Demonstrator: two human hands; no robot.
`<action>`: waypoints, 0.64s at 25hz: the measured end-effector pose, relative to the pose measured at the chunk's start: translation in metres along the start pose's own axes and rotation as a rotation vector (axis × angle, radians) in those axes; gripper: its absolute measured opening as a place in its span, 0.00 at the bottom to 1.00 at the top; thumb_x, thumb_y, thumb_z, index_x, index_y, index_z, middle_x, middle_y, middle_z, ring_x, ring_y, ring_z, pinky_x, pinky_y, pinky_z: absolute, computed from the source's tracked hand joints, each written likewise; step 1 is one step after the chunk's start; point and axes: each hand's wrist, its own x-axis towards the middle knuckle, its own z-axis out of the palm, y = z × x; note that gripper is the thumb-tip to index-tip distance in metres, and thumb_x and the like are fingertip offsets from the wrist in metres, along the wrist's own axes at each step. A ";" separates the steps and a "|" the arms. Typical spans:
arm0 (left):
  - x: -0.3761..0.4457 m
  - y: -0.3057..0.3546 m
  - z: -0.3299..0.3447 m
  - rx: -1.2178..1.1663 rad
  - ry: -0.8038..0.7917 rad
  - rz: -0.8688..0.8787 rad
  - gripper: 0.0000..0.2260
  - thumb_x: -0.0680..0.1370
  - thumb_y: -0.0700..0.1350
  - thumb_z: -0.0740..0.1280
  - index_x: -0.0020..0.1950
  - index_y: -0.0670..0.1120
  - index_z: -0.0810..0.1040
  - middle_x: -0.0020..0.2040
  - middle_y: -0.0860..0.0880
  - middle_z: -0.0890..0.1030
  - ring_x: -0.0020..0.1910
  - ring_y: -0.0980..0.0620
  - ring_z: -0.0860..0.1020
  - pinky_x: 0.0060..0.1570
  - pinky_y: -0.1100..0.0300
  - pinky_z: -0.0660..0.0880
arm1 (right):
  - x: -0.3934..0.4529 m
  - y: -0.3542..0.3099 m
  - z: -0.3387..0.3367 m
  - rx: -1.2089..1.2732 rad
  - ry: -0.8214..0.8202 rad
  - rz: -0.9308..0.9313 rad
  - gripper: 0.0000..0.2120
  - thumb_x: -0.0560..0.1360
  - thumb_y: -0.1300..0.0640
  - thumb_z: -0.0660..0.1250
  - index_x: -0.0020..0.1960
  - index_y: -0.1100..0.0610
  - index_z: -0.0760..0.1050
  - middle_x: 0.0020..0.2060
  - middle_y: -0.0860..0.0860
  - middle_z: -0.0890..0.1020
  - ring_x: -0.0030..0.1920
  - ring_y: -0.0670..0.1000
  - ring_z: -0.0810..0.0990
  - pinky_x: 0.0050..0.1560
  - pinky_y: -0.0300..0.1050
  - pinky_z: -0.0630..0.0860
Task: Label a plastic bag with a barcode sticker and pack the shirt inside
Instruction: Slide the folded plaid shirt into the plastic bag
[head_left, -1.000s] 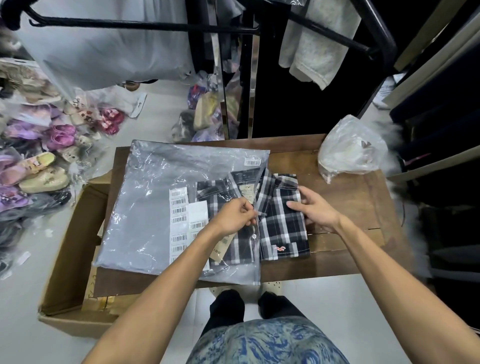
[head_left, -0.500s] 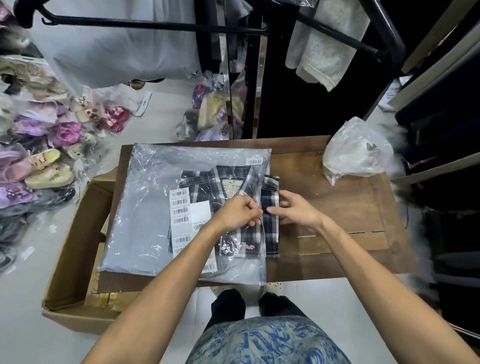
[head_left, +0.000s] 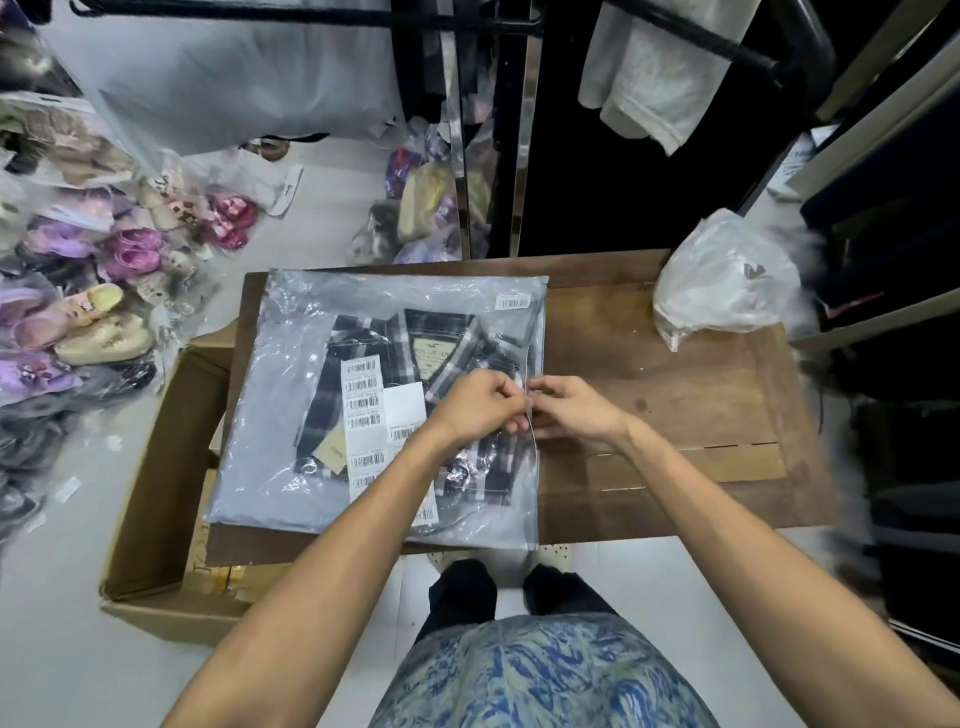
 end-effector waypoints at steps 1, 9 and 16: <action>0.000 0.000 -0.002 0.033 0.017 0.007 0.08 0.78 0.44 0.71 0.43 0.40 0.83 0.36 0.46 0.87 0.34 0.52 0.82 0.44 0.54 0.80 | -0.002 -0.003 -0.006 0.075 0.016 0.051 0.16 0.84 0.51 0.60 0.65 0.61 0.75 0.48 0.57 0.85 0.45 0.57 0.86 0.55 0.58 0.82; -0.003 0.010 0.000 0.141 0.054 0.025 0.07 0.77 0.43 0.71 0.40 0.43 0.85 0.29 0.49 0.82 0.24 0.58 0.76 0.26 0.67 0.70 | -0.004 -0.018 -0.026 0.556 -0.282 0.224 0.49 0.71 0.21 0.43 0.77 0.55 0.64 0.69 0.64 0.75 0.54 0.62 0.84 0.49 0.59 0.82; 0.005 0.010 0.001 0.103 0.039 0.023 0.07 0.75 0.41 0.73 0.38 0.42 0.85 0.30 0.50 0.85 0.30 0.54 0.81 0.36 0.56 0.82 | 0.013 -0.025 -0.005 0.607 -0.312 0.240 0.50 0.70 0.19 0.42 0.65 0.61 0.71 0.46 0.59 0.83 0.36 0.57 0.82 0.38 0.52 0.80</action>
